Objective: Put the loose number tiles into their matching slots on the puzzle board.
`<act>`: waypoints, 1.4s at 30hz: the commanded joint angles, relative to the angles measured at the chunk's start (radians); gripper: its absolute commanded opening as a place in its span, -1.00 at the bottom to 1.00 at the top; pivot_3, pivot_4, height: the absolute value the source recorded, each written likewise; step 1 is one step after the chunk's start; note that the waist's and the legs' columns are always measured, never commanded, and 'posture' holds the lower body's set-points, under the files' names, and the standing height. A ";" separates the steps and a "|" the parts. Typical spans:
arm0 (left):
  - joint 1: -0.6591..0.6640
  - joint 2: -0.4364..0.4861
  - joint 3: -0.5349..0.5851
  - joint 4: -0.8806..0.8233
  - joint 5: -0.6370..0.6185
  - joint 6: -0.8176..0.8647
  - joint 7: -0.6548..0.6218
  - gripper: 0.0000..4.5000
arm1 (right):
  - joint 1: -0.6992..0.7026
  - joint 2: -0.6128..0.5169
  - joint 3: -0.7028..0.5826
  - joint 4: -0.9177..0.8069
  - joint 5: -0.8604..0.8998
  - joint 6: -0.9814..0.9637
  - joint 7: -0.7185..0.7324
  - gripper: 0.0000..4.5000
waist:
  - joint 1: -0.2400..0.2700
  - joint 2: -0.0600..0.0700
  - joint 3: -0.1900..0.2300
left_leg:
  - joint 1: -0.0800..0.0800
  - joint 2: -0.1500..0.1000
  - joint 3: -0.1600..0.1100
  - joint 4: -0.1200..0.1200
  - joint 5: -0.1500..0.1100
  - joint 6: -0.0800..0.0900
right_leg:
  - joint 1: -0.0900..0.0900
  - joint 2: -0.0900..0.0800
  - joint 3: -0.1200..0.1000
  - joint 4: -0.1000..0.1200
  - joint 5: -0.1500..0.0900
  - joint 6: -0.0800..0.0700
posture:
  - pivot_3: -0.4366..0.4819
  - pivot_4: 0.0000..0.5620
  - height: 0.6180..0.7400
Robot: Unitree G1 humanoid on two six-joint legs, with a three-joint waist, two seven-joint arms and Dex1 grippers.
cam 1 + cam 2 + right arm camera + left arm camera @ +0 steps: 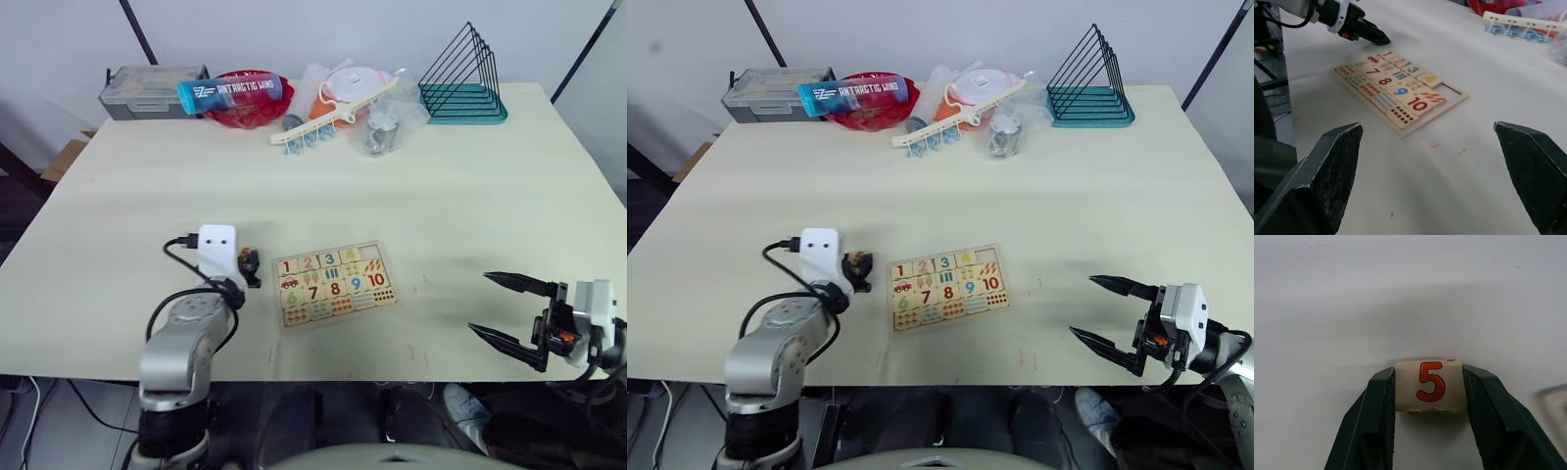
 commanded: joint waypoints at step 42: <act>0.131 0.544 0.210 0.503 -0.275 -0.814 -1.215 0.99 | -0.029 0.029 0.082 -0.058 -0.018 -0.007 -0.055 1.00 | 0.000 0.001 0.000 | 0.000 0.000 0.003 -0.001 0.000 0.000 | -0.001 0.000 0.000 -0.001 -0.003 -0.005 | -0.05 -0.47 1.00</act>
